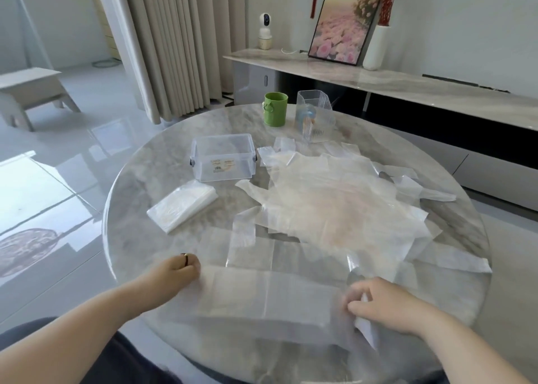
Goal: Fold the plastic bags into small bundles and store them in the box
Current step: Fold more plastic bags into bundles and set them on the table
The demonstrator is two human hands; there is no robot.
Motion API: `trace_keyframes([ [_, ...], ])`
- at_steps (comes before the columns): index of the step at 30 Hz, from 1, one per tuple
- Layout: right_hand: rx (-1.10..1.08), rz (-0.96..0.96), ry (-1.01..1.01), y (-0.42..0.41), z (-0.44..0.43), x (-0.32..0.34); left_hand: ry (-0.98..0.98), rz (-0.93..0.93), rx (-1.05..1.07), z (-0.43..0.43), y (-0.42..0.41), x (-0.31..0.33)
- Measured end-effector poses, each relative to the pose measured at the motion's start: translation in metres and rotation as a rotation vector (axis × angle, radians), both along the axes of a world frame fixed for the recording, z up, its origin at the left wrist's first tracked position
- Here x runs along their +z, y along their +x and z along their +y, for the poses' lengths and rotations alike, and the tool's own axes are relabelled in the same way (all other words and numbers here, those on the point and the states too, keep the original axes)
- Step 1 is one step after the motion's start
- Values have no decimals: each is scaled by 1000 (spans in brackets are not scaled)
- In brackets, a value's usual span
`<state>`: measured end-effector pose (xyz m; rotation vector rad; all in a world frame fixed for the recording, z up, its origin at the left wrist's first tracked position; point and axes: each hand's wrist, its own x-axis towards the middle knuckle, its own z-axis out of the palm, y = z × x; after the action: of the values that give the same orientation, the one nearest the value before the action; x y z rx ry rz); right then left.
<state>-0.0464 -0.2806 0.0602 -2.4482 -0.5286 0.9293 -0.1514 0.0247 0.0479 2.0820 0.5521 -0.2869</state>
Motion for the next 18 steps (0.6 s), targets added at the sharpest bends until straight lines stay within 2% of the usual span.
trace_keyframes([
  [4,-197,-35,120,15,11,-13,119,-25,96,1,23,-12],
  [9,-222,-118,32,30,19,-27,295,-27,87,-4,51,-27],
  [13,-323,-101,-16,41,20,-31,394,-5,107,-5,66,-34],
  [18,-323,-377,-188,54,18,-19,593,50,66,-7,71,-37],
])
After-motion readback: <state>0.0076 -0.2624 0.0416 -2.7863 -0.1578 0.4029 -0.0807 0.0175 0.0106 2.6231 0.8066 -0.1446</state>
